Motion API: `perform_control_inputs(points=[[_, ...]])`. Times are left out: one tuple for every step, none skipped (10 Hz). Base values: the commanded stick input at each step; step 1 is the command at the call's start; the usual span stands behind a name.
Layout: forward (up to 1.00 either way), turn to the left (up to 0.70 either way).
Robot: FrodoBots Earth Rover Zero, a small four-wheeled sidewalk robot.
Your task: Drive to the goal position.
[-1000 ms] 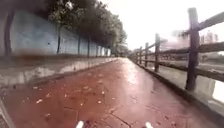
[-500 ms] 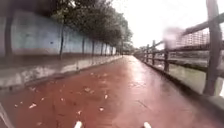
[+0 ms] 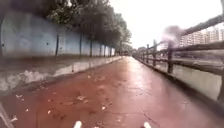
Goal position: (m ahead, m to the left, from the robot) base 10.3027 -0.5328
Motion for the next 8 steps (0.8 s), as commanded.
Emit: perform_control_inputs(points=[[0.5,-0.39],[0.5,-0.13],[0.5,0.0],[0.5,0.02],[0.5,0.03],[0.5,0.0],[0.5,0.0],[0.5,0.0]])
